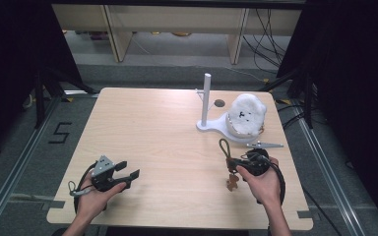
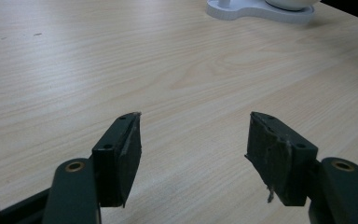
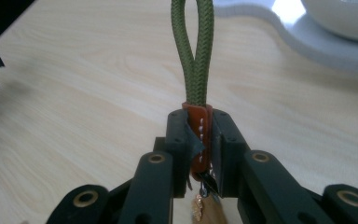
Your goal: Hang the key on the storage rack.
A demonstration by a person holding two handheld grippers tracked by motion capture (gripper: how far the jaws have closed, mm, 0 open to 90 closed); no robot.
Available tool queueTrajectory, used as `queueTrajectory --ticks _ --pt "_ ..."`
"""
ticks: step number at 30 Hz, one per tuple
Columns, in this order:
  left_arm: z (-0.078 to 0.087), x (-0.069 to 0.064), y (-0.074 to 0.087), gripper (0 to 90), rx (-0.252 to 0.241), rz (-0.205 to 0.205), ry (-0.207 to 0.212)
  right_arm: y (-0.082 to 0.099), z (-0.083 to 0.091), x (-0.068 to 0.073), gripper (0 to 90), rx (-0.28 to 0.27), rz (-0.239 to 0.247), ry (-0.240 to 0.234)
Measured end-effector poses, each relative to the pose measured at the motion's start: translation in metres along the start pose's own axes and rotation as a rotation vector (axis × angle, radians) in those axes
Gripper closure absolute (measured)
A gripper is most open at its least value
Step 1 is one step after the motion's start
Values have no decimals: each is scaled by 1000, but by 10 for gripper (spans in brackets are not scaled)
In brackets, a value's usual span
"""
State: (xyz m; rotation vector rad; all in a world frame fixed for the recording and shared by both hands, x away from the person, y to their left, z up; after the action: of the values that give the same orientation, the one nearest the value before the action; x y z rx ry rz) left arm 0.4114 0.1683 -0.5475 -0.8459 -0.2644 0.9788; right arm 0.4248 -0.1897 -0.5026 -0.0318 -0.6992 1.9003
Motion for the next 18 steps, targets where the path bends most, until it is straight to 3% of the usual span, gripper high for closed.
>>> queueTrajectory --ticks 4,8,9,11,12,13,18 --pt "0 -1 -1 344 -8 2 11 -6 5 6 793 -93 41 -32" --pt "0 -2 -1 343 -3 1 6 -10 6 10 793 -146 51 -38" --pt "-1 -2 -1 344 -3 1 7 -12 8 8 793 -165 72 -15" --pt "0 -2 -1 344 -4 1 8 -13 7 11 793 -182 81 -52" --pt "0 -2 -1 344 -2 2 6 -14 8 10 793 -193 76 -27" --pt "-1 -3 -1 344 -9 2 15 -14 8 13 793 -201 78 -54" --pt "0 -6 -5 342 -14 7 31 -18 9 16 793 -258 110 -46"
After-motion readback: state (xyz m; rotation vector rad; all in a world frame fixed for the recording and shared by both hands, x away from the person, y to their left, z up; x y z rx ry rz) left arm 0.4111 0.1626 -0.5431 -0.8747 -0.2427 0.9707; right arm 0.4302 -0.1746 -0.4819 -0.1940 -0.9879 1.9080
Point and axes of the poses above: each handheld gripper's, and its own axes: z roughly backward along the jaws, y roughly out of its underside, x roughly to its left, the point moved 9 cm from there along -z, roughly forward along the jaws, and after that the axes turned 15 degrees about x, right-handed, at the moved point
